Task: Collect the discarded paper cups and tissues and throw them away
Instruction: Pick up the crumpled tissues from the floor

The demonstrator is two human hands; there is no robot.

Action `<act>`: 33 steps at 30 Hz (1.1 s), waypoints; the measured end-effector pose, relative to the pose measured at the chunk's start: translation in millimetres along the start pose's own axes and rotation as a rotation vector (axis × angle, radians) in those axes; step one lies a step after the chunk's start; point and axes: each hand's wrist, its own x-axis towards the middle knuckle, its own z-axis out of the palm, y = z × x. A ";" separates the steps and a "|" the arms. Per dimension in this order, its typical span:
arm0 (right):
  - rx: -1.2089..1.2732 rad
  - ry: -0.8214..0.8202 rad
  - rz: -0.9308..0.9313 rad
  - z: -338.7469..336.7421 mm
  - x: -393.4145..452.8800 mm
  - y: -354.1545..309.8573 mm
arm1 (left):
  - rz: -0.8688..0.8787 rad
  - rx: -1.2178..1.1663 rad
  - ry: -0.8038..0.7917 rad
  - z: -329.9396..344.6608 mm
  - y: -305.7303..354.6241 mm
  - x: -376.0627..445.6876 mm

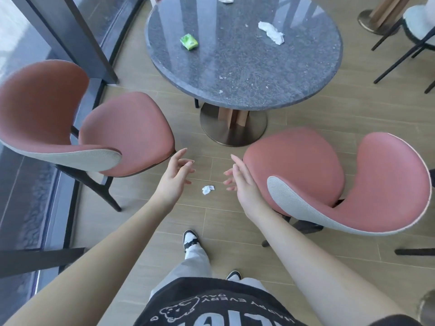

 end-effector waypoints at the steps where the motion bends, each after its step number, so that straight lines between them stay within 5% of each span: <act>1: -0.003 0.007 0.012 6.8 10.3 0.1 | -0.012 0.000 -0.006 -4.4 -1.6 9.7; 16: -0.058 -0.061 0.216 34.8 154.4 84.3 | -0.131 0.052 -0.025 -8.1 -74.1 128.1; 33: -0.289 -0.184 0.279 45.1 303.4 354.5 | -0.163 0.027 0.054 46.7 -307.2 249.4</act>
